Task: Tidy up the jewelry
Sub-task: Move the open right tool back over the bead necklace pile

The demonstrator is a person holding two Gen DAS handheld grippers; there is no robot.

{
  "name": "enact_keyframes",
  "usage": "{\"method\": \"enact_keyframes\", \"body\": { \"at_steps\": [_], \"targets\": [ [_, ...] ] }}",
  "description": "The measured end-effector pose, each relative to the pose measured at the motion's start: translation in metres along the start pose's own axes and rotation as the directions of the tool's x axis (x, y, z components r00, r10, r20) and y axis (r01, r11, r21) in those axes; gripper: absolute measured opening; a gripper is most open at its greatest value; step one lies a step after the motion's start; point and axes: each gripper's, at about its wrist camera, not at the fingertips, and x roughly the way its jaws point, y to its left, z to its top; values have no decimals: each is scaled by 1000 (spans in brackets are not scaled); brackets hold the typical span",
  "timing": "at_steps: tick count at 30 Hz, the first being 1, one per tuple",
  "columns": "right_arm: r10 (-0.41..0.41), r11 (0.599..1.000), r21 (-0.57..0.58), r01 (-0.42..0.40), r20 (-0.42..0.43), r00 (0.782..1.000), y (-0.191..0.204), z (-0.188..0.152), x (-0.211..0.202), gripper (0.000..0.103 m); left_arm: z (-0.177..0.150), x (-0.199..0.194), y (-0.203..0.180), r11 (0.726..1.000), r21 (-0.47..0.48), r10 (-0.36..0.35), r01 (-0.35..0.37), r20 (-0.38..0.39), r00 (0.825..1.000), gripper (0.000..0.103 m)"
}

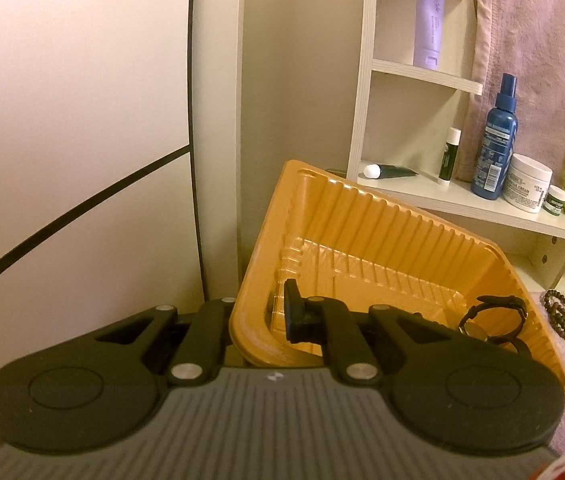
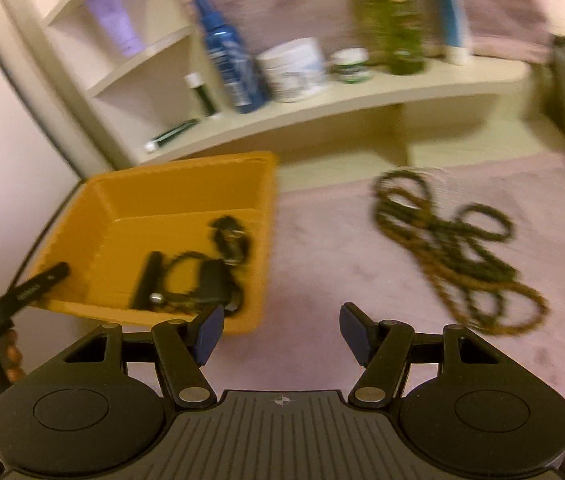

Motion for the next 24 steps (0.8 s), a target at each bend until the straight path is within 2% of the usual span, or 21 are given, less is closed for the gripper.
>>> {"method": "enact_keyframes", "body": {
  "at_steps": [9,16,24],
  "targets": [
    [-63,996,63,61,25,998,-54,-8,-19,64,1,0,-2,1000,7,9,-9,-5,1000,10],
    [-114,993,14,113,51,992,-78,-14,-24,64,1,2,-3,1000,7,24,-24,-12,1000,10],
    [-121,989,-79,126,67,990,-90,-17,-20,64,3,3,-5,999,21,25,-25,-11,1000,10]
  ]
}}
